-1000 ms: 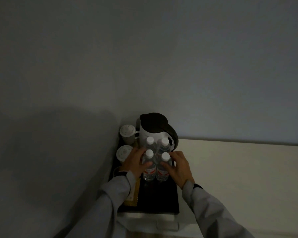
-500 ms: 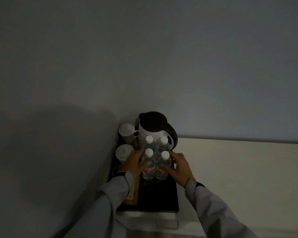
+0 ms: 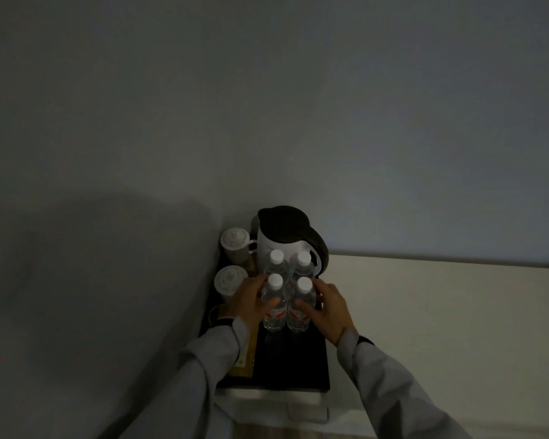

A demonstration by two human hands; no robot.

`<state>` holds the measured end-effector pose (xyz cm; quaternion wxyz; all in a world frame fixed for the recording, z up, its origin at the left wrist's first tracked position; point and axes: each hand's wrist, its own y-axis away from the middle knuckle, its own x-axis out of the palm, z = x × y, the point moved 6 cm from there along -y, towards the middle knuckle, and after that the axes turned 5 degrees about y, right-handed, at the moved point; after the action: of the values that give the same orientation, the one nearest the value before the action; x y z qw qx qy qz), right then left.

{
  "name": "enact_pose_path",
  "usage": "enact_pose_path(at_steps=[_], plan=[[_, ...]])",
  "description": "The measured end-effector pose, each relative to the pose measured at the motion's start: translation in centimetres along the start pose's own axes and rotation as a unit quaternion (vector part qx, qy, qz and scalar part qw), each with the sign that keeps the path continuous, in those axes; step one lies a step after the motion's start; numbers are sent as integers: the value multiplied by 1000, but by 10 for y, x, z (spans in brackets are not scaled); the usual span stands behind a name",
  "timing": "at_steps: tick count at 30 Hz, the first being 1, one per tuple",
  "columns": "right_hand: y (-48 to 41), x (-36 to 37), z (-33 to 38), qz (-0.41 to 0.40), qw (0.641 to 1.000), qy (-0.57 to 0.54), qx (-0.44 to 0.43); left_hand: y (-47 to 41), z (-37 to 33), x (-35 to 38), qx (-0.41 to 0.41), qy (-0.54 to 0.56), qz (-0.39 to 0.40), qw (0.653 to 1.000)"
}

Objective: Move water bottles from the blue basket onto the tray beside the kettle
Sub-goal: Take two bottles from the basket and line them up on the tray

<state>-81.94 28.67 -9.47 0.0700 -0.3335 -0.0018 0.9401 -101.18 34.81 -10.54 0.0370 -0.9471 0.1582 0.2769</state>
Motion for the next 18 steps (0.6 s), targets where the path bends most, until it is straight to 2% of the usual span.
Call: enact_pose_path(at_steps=[18], plan=[[1,-1,-3,16,1000,-8,2,1,-1,-1,-3,23,-5,1000]])
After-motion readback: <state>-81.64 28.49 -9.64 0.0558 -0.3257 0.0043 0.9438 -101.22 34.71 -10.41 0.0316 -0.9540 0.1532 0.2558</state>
